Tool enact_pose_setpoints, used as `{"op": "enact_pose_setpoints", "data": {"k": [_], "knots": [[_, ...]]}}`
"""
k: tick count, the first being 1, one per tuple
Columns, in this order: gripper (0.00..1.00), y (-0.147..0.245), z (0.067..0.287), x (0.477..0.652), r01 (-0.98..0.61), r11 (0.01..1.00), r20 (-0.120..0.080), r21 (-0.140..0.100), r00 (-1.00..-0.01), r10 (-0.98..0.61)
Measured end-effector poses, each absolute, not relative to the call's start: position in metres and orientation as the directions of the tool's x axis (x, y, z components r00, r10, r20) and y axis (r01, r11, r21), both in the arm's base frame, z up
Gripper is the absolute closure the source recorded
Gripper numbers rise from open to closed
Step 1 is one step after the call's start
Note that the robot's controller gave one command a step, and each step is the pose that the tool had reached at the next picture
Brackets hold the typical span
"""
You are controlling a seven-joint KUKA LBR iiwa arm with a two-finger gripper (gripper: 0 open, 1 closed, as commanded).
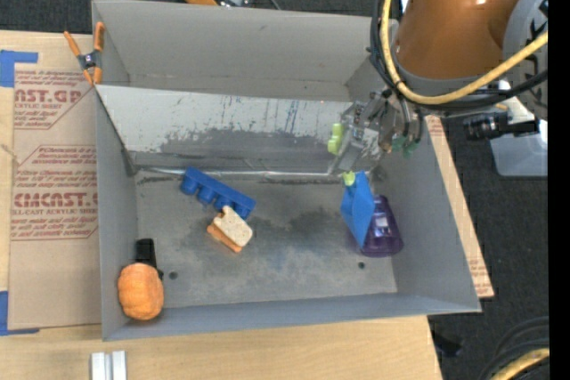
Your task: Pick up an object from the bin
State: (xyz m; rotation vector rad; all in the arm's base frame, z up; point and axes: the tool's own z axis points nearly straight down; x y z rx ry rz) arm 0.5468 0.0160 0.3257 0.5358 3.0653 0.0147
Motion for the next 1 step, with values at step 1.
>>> {"op": "enact_pose_setpoints", "data": {"k": [1], "knots": [[1.0, 0.0096, 0.3147, 0.5217, 0.172, 0.985, -0.018, 0.007, -0.985, 0.172]]}}
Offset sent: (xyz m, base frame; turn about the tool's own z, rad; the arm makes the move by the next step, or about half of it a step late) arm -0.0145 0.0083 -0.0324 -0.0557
